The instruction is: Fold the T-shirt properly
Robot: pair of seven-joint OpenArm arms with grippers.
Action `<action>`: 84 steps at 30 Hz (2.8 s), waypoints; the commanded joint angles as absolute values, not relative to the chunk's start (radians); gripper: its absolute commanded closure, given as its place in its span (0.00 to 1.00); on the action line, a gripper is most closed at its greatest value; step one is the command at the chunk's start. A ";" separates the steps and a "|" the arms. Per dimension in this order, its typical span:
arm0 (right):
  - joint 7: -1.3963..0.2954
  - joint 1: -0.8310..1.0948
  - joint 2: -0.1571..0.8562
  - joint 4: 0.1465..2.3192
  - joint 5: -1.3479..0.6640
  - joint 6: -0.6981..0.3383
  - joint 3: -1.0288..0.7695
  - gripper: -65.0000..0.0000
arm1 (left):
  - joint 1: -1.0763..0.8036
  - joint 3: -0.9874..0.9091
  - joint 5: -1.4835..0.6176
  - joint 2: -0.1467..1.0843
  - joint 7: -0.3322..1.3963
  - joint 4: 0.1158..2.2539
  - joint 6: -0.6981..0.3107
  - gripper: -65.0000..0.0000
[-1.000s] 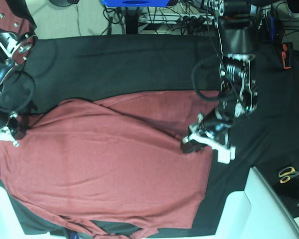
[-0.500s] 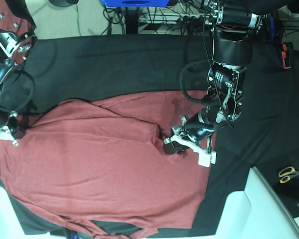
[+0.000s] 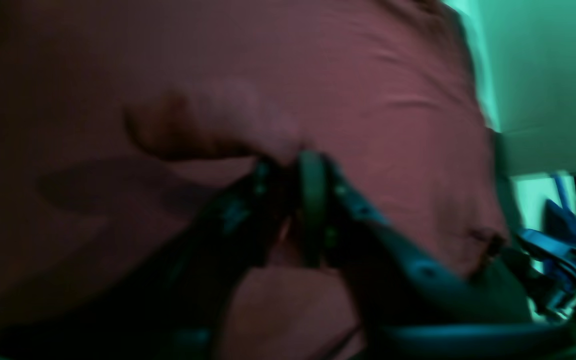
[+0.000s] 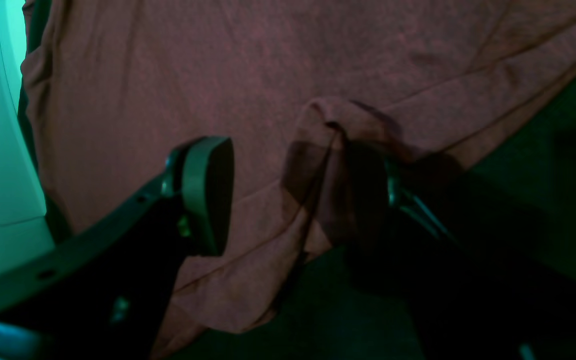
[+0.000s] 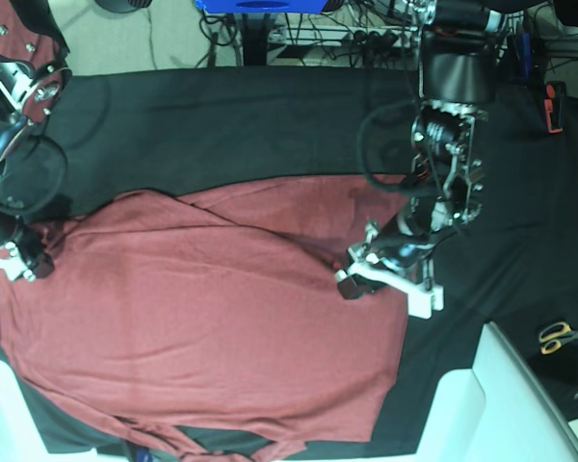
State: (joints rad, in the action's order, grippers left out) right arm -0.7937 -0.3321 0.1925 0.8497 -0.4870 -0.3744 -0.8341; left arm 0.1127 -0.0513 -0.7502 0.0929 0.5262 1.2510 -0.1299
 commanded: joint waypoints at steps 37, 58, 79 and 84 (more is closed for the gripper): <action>-0.533 -0.297 0.394 0.489 -0.835 -0.395 -0.874 0.45 | -0.349 -0.128 -0.854 0.263 0.516 1.610 -0.143 0.86; -0.435 -0.398 0.390 0.420 -0.768 -0.326 -0.763 0.46 | -0.349 -0.128 -0.981 0.291 0.516 1.535 -0.143 0.46; -0.430 -0.389 0.390 0.340 -0.760 -0.226 -0.869 0.45 | -0.344 -0.128 -0.981 0.291 0.516 1.535 -0.143 0.46; -0.410 -0.400 0.386 0.305 -0.759 -0.255 -0.868 0.45 | -0.344 -0.128 -0.981 0.291 0.516 1.535 -0.143 0.46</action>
